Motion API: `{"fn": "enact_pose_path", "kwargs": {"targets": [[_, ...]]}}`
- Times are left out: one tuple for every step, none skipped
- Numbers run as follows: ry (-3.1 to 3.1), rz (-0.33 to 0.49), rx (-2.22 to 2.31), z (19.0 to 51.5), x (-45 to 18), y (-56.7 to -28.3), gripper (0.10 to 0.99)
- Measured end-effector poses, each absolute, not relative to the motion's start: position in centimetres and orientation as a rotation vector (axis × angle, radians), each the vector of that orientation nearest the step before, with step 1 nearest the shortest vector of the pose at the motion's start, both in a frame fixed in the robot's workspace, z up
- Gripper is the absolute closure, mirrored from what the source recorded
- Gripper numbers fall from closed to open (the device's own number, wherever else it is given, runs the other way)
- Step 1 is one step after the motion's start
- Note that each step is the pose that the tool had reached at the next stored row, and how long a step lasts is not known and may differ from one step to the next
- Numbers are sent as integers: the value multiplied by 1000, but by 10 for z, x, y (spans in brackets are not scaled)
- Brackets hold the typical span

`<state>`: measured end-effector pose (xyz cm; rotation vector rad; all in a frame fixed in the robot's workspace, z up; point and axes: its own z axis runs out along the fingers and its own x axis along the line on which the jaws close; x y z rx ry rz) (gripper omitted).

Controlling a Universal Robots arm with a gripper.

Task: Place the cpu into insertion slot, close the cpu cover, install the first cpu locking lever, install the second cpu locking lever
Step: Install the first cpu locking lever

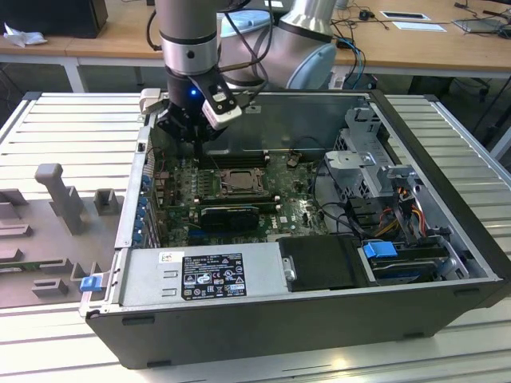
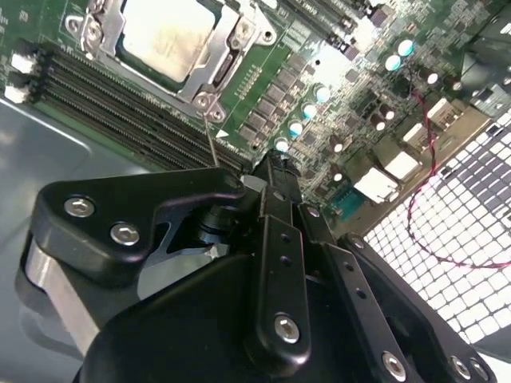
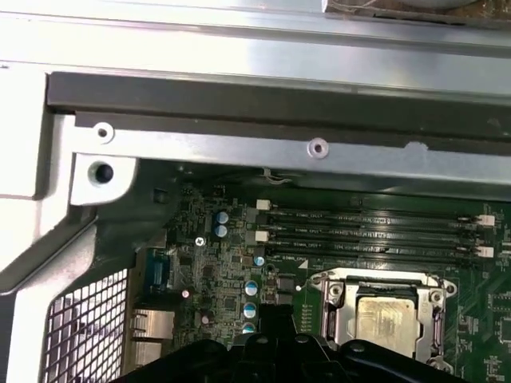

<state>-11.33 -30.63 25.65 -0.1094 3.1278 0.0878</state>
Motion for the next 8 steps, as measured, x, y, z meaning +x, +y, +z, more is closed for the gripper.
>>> {"fn": "enact_pose_path", "kwargs": {"targets": [[3128,88,-114,257,-114,-302,980],[3128,88,-118,256,-114,-299,980],[3128,88,-122,256,-114,-297,980],[3127,88,-125,256,-114,-294,980],[3127,88,-131,256,-114,-292,980],[3127,88,-133,256,-114,-292,980],[3127,88,-134,256,-113,-292,980],[3127,88,-134,256,-111,-291,980]]}}
